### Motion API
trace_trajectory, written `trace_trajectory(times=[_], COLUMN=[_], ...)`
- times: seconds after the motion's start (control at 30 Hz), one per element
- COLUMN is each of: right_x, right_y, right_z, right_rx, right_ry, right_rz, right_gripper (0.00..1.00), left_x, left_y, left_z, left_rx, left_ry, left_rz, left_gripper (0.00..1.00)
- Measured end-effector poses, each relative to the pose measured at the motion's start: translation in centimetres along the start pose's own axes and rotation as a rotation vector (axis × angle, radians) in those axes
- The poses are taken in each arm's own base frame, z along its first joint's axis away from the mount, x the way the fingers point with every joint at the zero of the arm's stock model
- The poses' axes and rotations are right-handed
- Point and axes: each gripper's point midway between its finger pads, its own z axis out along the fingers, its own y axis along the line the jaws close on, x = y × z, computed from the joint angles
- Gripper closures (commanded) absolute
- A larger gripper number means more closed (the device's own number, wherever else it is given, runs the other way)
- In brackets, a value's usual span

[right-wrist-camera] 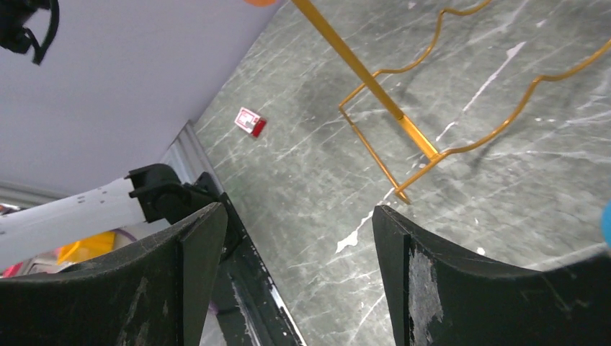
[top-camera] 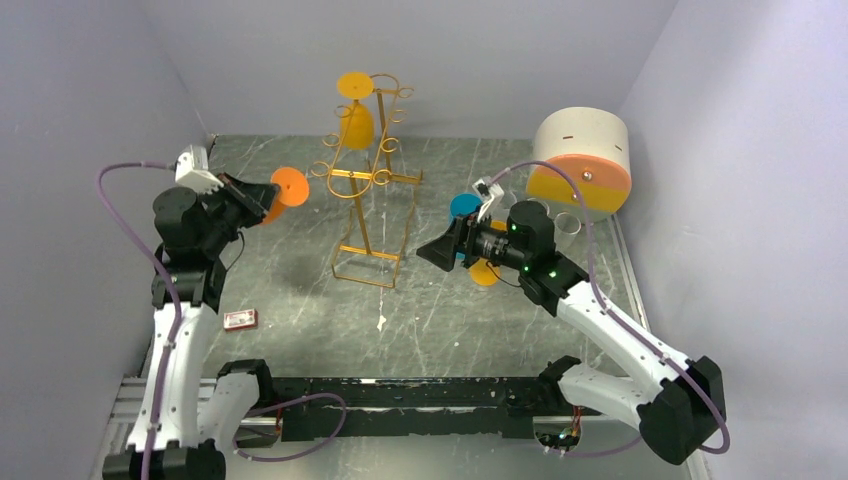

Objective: Take the wine glass off the wine glass rack
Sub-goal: Place the wine glass at the center of the board.

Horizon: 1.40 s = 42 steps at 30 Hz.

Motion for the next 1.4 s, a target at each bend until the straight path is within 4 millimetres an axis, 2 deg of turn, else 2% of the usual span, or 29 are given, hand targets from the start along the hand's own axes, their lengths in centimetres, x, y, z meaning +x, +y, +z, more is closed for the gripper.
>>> trace_trajectory(times=[0.13, 0.37, 0.6, 0.73, 0.87, 0.97, 1.2, 1.33, 1.4], right_x=[0.5, 0.4, 0.6, 0.7, 2.4, 3.9, 5.7, 6.3, 6.6], right_y=[0.5, 1.3, 2.1, 3.6, 4.7, 5.1, 6.9, 7.9, 7.9], right_z=[0.8, 1.2, 1.4, 1.9, 2.9, 3.9, 5.8, 6.9, 7.2], right_rx=[-0.053, -0.103, -0.147, -0.208, -0.242, -0.257, -0.313, -0.339, -0.341], right_ry=[0.028, 0.036, 0.049, 0.052, 0.104, 0.151, 0.200, 0.224, 0.229], right_rz=[0.032, 0.065, 0.078, 0.070, 0.071, 0.083, 0.101, 0.108, 0.118], right_gripper=[0.23, 0.23, 0.23, 0.23, 0.24, 0.29, 0.30, 0.40, 0.50], left_x=[2.5, 8.7, 13.8, 14.8, 15.3, 15.9, 16.5, 17.0, 17.3], left_y=[-0.1, 2.4, 1.7, 0.9, -0.4, -0.8, -2.2, -2.8, -3.0], left_z=[-2.3, -4.0, -6.0, -7.3, -8.5, -9.0, -10.6, -11.3, -11.5], left_rx=[0.039, 0.025, 0.170, 0.237, 0.320, 0.353, 0.458, 0.513, 0.540], left_ry=[0.030, 0.176, 0.339, 0.359, 0.386, 0.417, 0.457, 0.488, 0.501], left_rz=[0.000, -0.047, -0.070, -0.045, -0.036, -0.040, -0.024, -0.029, -0.039], left_gripper=[0.93, 0.93, 0.93, 0.93, 0.93, 0.93, 0.93, 0.93, 0.93])
